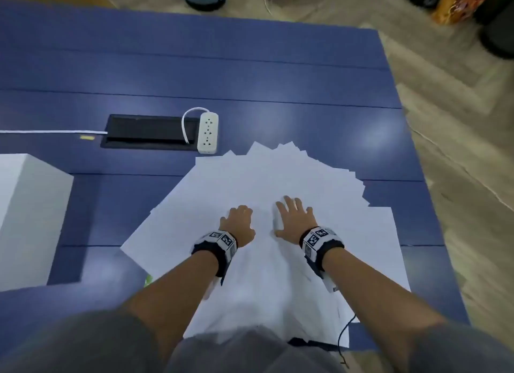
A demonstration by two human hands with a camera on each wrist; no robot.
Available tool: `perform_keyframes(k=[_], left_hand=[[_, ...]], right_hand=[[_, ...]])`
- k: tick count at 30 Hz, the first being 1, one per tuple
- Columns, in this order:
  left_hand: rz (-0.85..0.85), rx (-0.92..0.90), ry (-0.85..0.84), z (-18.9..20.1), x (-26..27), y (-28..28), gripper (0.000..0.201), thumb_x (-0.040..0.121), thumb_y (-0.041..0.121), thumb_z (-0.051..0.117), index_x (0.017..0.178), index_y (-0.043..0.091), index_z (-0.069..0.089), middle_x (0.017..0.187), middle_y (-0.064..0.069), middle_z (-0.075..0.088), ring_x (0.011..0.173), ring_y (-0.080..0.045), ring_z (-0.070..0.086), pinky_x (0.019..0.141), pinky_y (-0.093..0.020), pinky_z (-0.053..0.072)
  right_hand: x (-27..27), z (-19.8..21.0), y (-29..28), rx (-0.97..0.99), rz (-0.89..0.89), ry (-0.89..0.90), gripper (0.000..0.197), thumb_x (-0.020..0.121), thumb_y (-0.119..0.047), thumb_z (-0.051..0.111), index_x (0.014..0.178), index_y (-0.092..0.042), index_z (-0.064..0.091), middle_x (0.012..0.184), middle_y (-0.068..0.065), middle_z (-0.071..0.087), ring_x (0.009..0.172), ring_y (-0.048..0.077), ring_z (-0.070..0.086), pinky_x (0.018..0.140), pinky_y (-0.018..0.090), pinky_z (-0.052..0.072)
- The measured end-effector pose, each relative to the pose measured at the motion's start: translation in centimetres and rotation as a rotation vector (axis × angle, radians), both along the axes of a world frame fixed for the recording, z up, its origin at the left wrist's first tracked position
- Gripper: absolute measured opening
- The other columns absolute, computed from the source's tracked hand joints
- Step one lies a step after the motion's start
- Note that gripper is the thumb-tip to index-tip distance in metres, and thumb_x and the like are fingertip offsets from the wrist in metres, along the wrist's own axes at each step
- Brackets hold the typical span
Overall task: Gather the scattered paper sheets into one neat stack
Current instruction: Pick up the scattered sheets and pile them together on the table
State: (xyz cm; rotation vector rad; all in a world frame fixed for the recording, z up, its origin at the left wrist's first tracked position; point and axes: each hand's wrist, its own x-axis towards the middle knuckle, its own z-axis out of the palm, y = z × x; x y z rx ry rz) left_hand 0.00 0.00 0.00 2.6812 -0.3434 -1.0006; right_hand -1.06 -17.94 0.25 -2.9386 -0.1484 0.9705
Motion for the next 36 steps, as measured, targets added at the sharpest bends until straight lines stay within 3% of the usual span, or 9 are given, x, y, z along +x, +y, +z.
perform_keyframes(k=[8, 14, 17, 20, 23, 26, 28, 31, 36], left_hand=[[-0.003, -0.037, 0.002, -2.1, -3.0, 0.4, 0.065, 0.085, 0.018, 0.053, 0.143, 0.01, 0.027, 0.159, 0.0, 0.001, 0.144, -0.023, 0.007, 0.103, -0.043, 0.033], [-0.007, -0.069, -0.008, -2.8, -3.2, 0.9, 0.068, 0.083, 0.013, 0.053, 0.145, 0.011, 0.026, 0.16, 0.001, 0.002, 0.144, -0.023, 0.008, 0.103, -0.042, 0.033], [0.075, -0.144, 0.018, -2.6, -2.9, 0.7, 0.063, 0.084, 0.011, 0.052, 0.143, 0.011, 0.03, 0.159, 0.004, 0.008, 0.144, -0.019, 0.01, 0.104, -0.041, 0.031], [0.238, -0.271, 0.012, -2.4, -2.6, 0.5, 0.055, 0.086, 0.009, 0.051, 0.14, 0.011, 0.036, 0.156, 0.002, 0.02, 0.141, -0.019, 0.017, 0.106, -0.04, 0.028], [0.456, -0.471, -0.045, -1.9, -2.5, 0.0, 0.043, 0.089, 0.005, 0.051, 0.132, 0.008, 0.045, 0.144, -0.005, 0.038, 0.132, -0.023, 0.031, 0.106, -0.031, 0.031], [0.622, -0.665, 0.098, -0.5, -2.4, -0.9, 0.04, 0.092, 0.009, 0.052, 0.131, 0.012, 0.046, 0.136, -0.003, 0.046, 0.122, -0.017, 0.045, 0.091, -0.021, 0.038], [0.646, -0.783, 0.291, 0.4, -2.3, -1.5, 0.05, 0.086, 0.018, 0.056, 0.134, 0.016, 0.043, 0.133, -0.001, 0.049, 0.12, -0.016, 0.048, 0.093, -0.025, 0.042], [0.704, -0.922, 0.529, 1.3, -2.2, -2.3, 0.075, 0.072, 0.036, 0.06, 0.141, 0.02, 0.034, 0.139, 0.005, 0.043, 0.124, -0.015, 0.048, 0.105, -0.037, 0.041], [0.739, -0.981, 0.601, 1.1, -2.6, -1.7, 0.092, 0.06, 0.049, 0.076, 0.139, 0.041, 0.029, 0.146, 0.013, 0.035, 0.128, -0.014, 0.046, 0.107, -0.044, 0.037]], right_hand=[[-2.7, -2.8, 1.2, -0.024, -0.05, 0.026, 0.102, 0.079, -0.063, 0.059, 0.151, -0.019, 0.001, 0.158, 0.007, -0.006, 0.144, 0.04, -0.003, 0.103, 0.056, 0.032], [-3.2, -3.4, 1.6, 0.004, -0.007, 0.004, 0.078, 0.087, -0.049, 0.059, 0.145, -0.019, 0.017, 0.157, 0.01, 0.004, 0.142, 0.045, 0.004, 0.098, 0.056, 0.037], [-4.1, -3.6, 2.1, 0.032, 0.01, -0.06, 0.055, 0.083, -0.035, 0.068, 0.128, -0.013, 0.045, 0.147, 0.015, 0.03, 0.134, 0.049, 0.027, 0.083, 0.054, 0.048], [-4.8, -3.9, 2.2, 0.153, -0.015, -0.203, 0.02, 0.073, -0.018, 0.075, 0.086, -0.006, 0.065, 0.107, 0.013, 0.063, 0.104, 0.044, 0.059, 0.056, 0.044, 0.054], [-4.5, -2.5, 2.2, 0.369, -0.213, -0.356, 0.011, 0.086, -0.012, 0.061, 0.079, -0.003, 0.061, 0.084, 0.011, 0.063, 0.079, 0.031, 0.061, 0.054, 0.033, 0.046], [-3.0, -0.7, 2.0, 0.542, -0.553, -0.395, 0.021, 0.095, -0.014, 0.047, 0.076, -0.006, 0.051, 0.077, 0.008, 0.053, 0.068, 0.023, 0.049, 0.059, 0.033, 0.04], [-1.7, 0.4, 2.1, 0.706, -0.779, -0.408, 0.025, 0.095, -0.013, 0.049, 0.07, -0.007, 0.047, 0.07, 0.006, 0.049, 0.063, 0.018, 0.045, 0.06, 0.027, 0.039], [-0.3, 1.6, 2.7, 0.866, -0.985, -0.381, 0.034, 0.092, -0.014, 0.056, 0.062, -0.012, 0.039, 0.059, -0.001, 0.039, 0.053, 0.012, 0.036, 0.048, 0.012, 0.037], [-0.2, 2.6, 3.3, 1.048, -1.223, -0.257, 0.036, 0.093, -0.012, 0.054, 0.062, -0.011, 0.036, 0.062, 0.003, 0.038, 0.056, 0.015, 0.044, 0.054, 0.028, 0.051]])
